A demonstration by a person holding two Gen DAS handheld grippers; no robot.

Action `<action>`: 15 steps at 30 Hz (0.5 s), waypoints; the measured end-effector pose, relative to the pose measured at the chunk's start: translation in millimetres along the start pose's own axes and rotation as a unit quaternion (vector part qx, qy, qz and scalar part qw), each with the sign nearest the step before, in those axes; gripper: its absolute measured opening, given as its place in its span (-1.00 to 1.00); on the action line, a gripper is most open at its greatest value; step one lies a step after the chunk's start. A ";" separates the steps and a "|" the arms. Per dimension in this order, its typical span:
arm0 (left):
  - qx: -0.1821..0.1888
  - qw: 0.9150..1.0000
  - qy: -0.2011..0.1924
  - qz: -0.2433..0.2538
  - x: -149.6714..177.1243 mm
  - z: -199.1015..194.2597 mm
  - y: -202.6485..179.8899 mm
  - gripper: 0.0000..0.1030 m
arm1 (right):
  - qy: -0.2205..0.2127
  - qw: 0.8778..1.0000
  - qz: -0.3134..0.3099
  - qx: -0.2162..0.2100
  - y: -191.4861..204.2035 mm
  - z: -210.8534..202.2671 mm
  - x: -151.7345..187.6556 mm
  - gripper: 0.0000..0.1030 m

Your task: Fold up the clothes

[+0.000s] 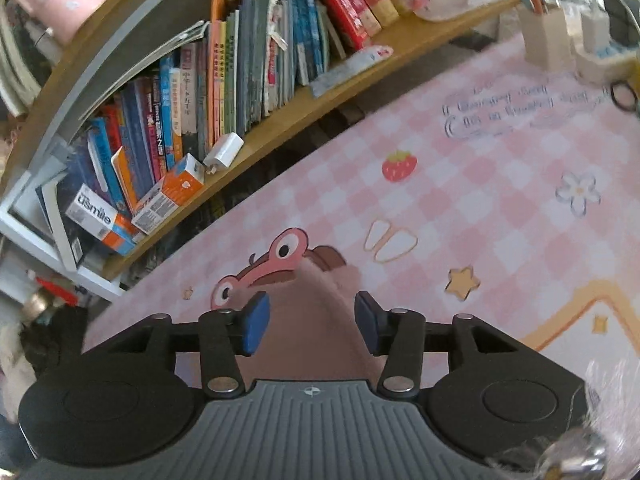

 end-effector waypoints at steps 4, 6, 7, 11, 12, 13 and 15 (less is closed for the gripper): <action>-0.042 0.998 -0.018 0.040 0.7 -3.6 3.7 0.24 | 0.007 0.997 -0.074 0.031 0.9 5.8 3.4 -0.11; -0.057 0.996 -0.015 0.069 3.4 1.1 0.8 0.22 | 0.012 0.993 -0.107 0.040 3.4 12.7 7.1 -0.11; -0.047 0.996 -0.016 0.080 3.8 3.5 -4.3 0.22 | 0.015 0.992 -0.122 0.042 5.2 16.8 8.8 -0.11; -0.041 0.991 -0.023 0.129 -1.2 19.0 -23.5 0.22 | 0.009 0.985 -0.166 0.040 15.2 32.2 6.6 -0.16; -0.045 0.989 -0.024 0.142 -3.2 23.7 -27.6 0.22 | 0.009 0.983 -0.177 0.045 17.3 36.9 5.3 -0.19; -0.050 0.986 -0.025 0.154 -5.2 28.5 -31.7 0.17 | 0.014 0.982 -0.181 0.045 16.9 40.6 4.9 -0.21; -0.054 0.986 -0.015 0.159 -7.0 38.0 -33.4 -0.55 | 0.025 0.981 -0.187 0.045 15.8 47.8 4.3 -0.72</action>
Point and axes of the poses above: each gripper's, at about its wrist camera, not at the fingertips, and z roughly the way its jaws point, y to its left, x to its underside, the point moved 5 cm from there along z, roughly the way its jaws point, and after that the axes turned 4 degrees about -x, right-handed, at the moved point
